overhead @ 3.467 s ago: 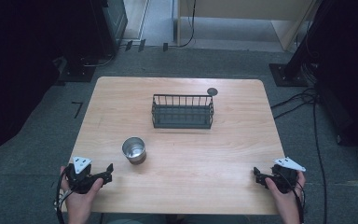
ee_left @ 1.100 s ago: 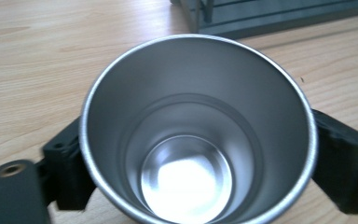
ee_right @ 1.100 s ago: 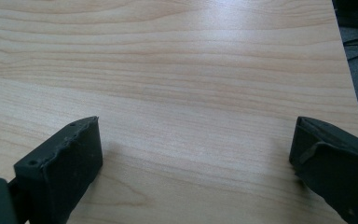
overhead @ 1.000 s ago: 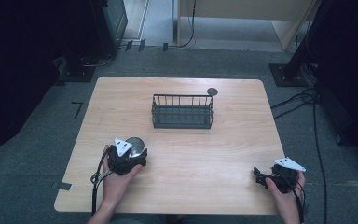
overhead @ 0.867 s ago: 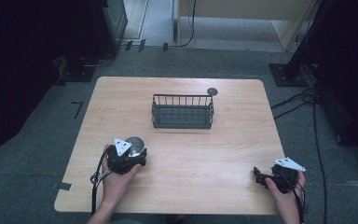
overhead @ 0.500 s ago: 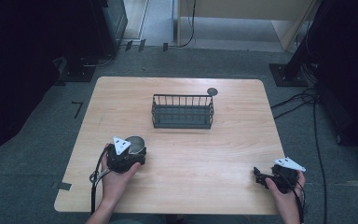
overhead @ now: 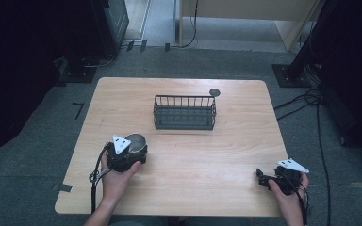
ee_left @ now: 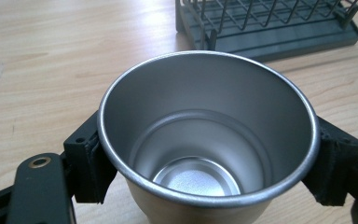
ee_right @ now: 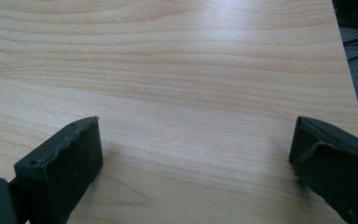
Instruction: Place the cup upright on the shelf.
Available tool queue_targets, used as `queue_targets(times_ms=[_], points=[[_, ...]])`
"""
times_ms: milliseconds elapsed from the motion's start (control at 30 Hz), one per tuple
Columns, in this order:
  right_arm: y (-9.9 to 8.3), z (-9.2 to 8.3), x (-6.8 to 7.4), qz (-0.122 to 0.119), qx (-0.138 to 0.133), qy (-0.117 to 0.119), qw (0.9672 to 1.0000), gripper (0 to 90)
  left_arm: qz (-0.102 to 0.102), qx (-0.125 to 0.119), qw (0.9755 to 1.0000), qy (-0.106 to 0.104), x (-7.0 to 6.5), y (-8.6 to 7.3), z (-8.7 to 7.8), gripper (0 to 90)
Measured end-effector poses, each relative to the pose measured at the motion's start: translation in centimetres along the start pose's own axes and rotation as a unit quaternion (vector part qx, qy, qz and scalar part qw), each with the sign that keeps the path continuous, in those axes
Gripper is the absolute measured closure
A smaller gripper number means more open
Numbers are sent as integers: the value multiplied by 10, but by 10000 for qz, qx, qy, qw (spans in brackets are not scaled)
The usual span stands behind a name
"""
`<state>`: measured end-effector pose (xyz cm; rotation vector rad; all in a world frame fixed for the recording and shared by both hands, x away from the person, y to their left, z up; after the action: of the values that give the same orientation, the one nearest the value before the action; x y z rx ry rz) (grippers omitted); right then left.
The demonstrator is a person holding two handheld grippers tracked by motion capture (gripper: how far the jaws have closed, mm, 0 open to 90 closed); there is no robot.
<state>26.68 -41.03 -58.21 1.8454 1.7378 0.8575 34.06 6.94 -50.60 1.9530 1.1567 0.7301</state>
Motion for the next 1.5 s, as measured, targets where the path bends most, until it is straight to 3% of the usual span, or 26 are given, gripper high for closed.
queue_targets(times_ms=[1500], points=[[0, 0, 0, 6, -1, 2, 10000, 19, 179, -318, 9987, -367, -15, 94, 21, 193]])
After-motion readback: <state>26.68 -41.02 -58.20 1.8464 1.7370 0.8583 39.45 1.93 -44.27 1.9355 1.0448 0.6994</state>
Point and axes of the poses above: each handheld gripper's, and its own axes: z roughly forward along the jaws, y roughly out of its top, x roughly to its left, the point moved 8 cm from there along z, roughly forward along the jaws, and after that the axes turned 8 degrees about z, right-handed, at the moved point
